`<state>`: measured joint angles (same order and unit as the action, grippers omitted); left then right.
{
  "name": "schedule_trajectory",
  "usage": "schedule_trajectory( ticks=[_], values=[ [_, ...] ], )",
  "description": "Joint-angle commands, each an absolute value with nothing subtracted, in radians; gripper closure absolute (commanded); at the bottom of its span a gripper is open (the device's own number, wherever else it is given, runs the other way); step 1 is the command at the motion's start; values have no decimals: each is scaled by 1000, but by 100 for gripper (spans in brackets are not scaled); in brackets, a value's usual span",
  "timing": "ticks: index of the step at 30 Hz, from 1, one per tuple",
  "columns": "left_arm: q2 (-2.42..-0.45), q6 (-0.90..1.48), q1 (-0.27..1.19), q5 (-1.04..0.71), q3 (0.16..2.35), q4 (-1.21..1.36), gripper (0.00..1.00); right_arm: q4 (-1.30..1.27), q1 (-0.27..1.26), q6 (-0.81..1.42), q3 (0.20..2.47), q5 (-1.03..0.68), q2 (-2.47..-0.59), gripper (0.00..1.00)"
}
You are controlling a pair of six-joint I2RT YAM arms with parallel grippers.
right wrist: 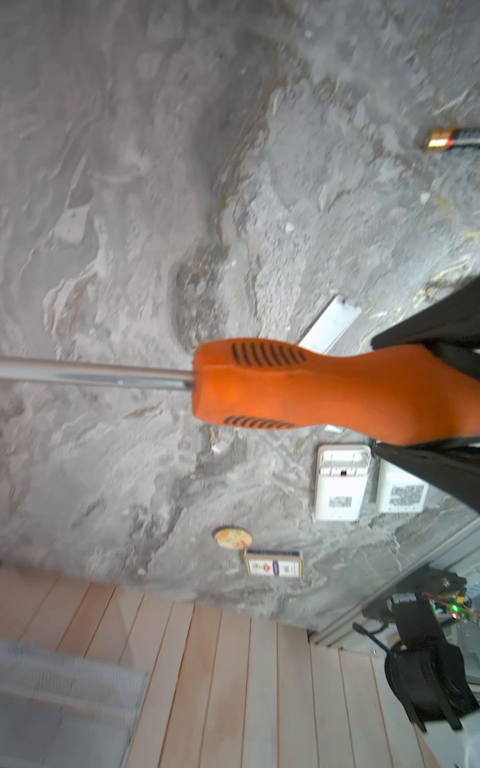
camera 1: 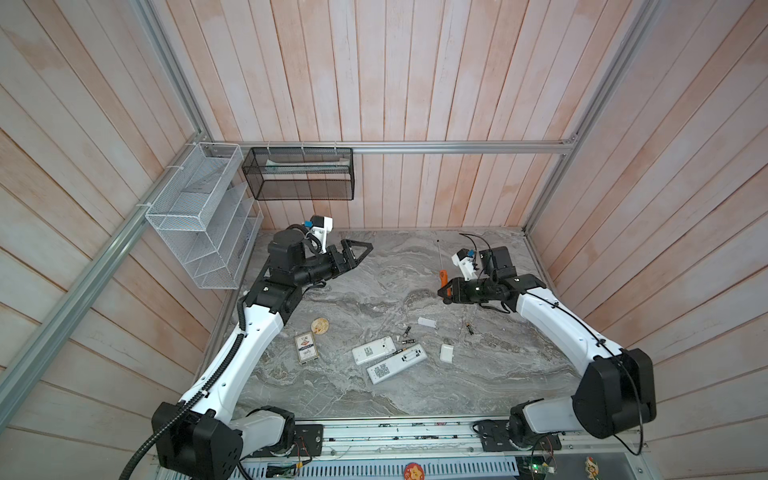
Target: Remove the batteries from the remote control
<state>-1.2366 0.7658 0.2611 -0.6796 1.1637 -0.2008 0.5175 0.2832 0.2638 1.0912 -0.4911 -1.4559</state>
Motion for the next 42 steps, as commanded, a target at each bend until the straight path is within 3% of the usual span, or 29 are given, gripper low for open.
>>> schedule_trajectory(
  ticks=[1, 12, 25, 31, 37, 42],
  values=[
    [-1218, 775, 237, -673, 1147, -248, 0, 570, 254, 171, 1098, -436, -1550, 70],
    [-1183, 800, 105, -730, 1082, -328, 0, 546, 230, 155, 1143, -449, -1818, 69],
    [-1240, 812, 54, -769, 1091, -269, 0, 509, 229, 166, 1076, -454, -1808, 53],
    [-1266, 797, 51, -757, 1124, -273, 0, 501, 218, 165, 1075, -429, -1719, 47],
    [-1264, 721, 41, -696, 1171, -338, 0, 397, 212, 138, 1076, -392, -1511, 45],
    [-1213, 625, 38, -558, 1187, -387, 0, 86, 207, 127, 926, -368, -1239, 41]
  ],
)
